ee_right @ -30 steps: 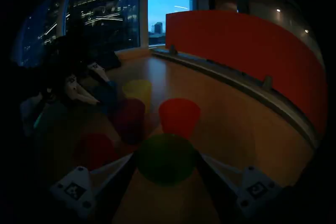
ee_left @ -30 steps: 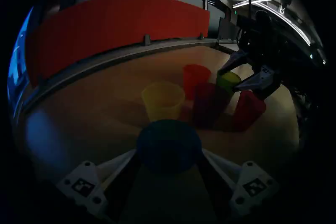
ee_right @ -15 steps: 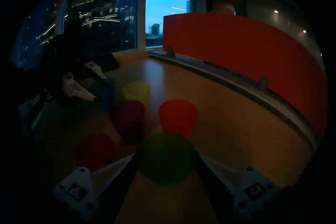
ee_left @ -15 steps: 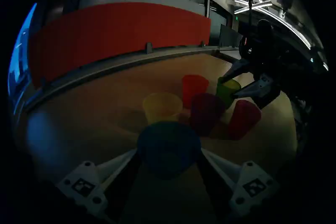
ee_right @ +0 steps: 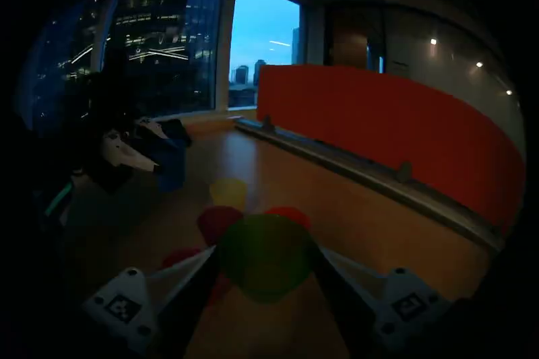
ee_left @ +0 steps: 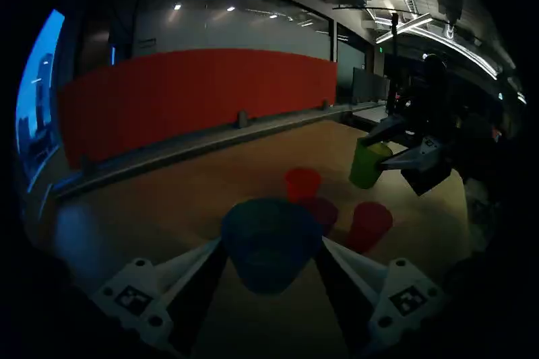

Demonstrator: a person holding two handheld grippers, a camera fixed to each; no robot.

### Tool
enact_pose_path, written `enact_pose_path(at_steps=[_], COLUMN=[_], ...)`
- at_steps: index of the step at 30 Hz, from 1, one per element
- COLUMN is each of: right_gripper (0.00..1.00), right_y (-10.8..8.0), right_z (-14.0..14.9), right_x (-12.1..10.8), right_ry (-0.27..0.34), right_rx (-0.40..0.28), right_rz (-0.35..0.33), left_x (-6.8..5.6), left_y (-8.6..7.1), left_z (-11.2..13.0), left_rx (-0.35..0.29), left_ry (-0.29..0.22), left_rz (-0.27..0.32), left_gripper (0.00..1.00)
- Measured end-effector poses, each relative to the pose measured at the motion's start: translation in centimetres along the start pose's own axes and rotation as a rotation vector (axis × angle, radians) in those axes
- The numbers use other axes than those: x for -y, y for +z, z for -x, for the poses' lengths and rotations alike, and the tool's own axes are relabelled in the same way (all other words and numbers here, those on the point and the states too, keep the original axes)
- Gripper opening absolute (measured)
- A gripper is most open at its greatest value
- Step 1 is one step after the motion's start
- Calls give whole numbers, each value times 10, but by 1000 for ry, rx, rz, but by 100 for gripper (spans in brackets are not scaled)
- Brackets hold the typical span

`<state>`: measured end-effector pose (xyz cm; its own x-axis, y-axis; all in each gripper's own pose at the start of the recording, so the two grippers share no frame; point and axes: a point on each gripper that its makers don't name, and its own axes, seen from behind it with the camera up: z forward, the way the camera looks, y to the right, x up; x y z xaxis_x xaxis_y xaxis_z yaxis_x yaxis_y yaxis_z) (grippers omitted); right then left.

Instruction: Pour water

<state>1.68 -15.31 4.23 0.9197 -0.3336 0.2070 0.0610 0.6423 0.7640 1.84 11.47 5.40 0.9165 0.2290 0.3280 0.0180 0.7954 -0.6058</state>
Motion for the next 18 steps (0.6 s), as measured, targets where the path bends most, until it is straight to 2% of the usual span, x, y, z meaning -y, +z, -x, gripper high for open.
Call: enact_pose_path(at_steps=[8, 18], right_gripper=[94, 93], right_y=[-22, -40], right_z=[-35, -68], right_x=[11, 18], right_ry=[2, 0], right_rx=[-108, -217], right_rz=[34, 74], left_x=[-12, -28], left_y=[-19, -28], left_z=[-30, -52], left_rx=[-69, -137], left_ry=[8, 1], left_rz=[-2, 13], left_gripper=[85, 85])
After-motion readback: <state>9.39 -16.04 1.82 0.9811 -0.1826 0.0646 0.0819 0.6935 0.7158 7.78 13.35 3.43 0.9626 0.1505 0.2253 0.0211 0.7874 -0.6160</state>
